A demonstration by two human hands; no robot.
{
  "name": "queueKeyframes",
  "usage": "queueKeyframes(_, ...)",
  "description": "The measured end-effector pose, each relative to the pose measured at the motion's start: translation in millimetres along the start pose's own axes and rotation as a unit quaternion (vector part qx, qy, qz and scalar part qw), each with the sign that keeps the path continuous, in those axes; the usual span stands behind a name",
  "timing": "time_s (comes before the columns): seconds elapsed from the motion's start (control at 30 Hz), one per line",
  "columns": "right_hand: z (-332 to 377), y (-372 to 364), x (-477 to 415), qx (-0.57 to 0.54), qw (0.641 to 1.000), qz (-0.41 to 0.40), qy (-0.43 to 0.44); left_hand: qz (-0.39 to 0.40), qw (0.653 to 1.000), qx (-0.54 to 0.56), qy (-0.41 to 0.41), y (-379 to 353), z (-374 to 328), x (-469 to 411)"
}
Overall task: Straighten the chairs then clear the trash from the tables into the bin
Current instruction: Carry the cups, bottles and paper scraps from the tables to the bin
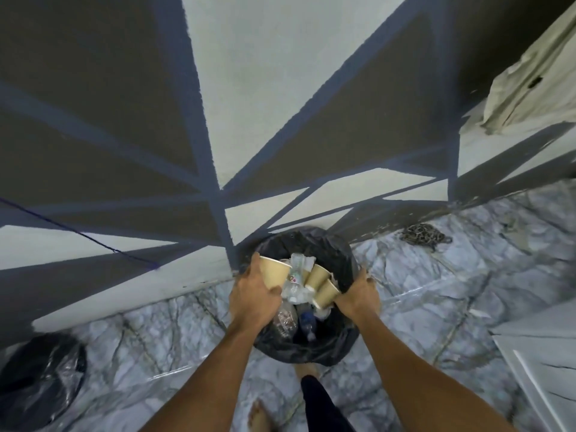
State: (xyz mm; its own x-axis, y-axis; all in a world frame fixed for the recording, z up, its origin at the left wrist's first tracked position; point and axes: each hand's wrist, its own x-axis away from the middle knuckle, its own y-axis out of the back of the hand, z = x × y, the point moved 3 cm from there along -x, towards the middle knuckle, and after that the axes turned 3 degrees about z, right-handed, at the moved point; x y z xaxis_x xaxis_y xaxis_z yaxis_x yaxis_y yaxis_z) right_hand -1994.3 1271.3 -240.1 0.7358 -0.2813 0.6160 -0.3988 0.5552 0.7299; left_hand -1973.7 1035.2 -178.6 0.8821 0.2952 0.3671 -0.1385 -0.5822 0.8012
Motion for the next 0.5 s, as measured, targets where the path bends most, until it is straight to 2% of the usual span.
queueKeyframes(0.3, 8, 17, -36, 0.016, 0.999, 0.033, 0.007, 0.019, 1.0, 0.006, 0.008, -27, -24, -30)
queueKeyframes(0.5, 11, 19, -46, -0.005, 0.998, 0.058, 0.032, 0.006, 0.998, 0.028, 0.051, -30, -23, -46)
